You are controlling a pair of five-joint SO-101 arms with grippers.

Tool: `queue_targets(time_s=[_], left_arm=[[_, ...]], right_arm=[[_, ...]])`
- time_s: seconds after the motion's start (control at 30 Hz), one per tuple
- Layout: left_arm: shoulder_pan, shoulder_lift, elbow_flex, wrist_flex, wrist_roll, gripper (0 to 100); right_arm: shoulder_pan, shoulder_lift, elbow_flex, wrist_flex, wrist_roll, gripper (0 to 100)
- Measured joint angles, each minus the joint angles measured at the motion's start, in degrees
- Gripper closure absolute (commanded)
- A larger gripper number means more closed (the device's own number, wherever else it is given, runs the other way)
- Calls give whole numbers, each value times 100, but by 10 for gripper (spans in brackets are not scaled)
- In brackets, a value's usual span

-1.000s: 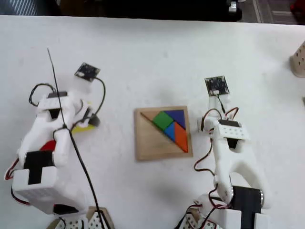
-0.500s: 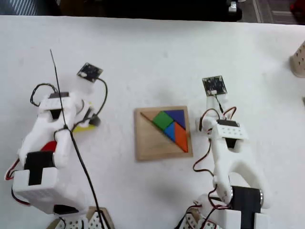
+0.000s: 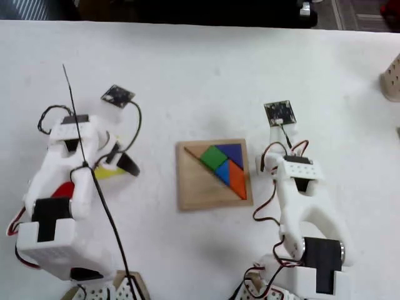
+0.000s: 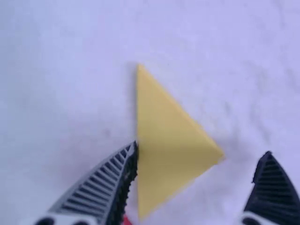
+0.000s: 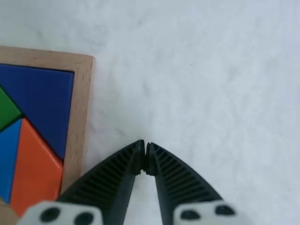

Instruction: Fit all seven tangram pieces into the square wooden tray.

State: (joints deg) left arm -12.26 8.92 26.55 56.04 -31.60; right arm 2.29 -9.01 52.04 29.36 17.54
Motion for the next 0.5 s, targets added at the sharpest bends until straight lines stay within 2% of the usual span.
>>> queue_targets(time_s=[0.23, 0.4, 0.5], left_arm=[[0, 0, 229, -369, 0, 614], [0, 0, 229, -369, 0, 710], [0, 0, 237, -404, 0, 704]], right_arm=[[0, 0, 0, 0, 0, 981], [0, 0, 0, 0, 0, 981], [0, 0, 0, 0, 0, 981]])
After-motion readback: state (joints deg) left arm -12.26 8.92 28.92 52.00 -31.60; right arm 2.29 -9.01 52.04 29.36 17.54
